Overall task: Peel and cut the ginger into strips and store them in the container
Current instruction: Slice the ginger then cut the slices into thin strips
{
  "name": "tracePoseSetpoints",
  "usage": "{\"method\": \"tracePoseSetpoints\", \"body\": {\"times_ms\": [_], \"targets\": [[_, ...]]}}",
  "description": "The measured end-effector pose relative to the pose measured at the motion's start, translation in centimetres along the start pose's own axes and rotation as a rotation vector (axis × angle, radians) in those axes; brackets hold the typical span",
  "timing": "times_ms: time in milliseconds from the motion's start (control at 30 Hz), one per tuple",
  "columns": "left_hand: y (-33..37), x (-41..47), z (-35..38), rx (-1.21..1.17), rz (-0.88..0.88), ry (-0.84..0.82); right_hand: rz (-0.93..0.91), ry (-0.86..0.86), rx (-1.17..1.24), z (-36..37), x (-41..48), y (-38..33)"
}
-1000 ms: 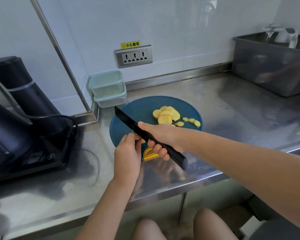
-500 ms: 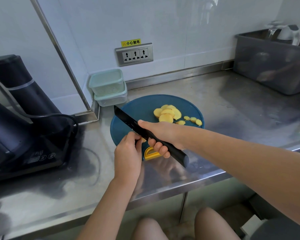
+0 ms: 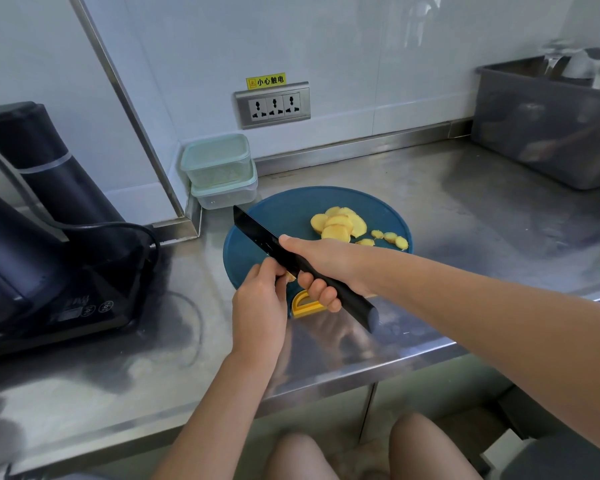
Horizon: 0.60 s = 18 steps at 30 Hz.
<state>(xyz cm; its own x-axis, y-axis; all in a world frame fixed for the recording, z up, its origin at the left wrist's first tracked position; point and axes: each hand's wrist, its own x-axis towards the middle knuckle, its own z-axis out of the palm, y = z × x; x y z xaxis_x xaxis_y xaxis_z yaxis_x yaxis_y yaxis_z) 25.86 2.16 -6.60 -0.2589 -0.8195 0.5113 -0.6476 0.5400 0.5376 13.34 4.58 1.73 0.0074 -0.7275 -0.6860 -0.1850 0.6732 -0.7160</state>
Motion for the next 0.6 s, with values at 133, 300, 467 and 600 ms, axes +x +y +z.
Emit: {"method": "tracePoseSetpoints", "body": {"times_ms": [133, 300, 467, 600], "targets": [[0.1, 0.1, 0.0, 0.012, 0.008, -0.01, 0.006, 0.018, -0.027, 0.2, -0.1, -0.1], [0.2, 0.1, 0.1, 0.018, 0.024, -0.02, 0.005, 0.094, -0.063, 0.9, -0.3, 0.2], [0.5, 0.2, -0.1, 0.017, 0.005, -0.057, 0.01, 0.118, -0.075, 1.3, -0.4, -0.2], [0.9, 0.2, -0.1, 0.036, -0.01, -0.076, 0.01, 0.146, -0.124, 1.8, -0.2, -0.4]]}}
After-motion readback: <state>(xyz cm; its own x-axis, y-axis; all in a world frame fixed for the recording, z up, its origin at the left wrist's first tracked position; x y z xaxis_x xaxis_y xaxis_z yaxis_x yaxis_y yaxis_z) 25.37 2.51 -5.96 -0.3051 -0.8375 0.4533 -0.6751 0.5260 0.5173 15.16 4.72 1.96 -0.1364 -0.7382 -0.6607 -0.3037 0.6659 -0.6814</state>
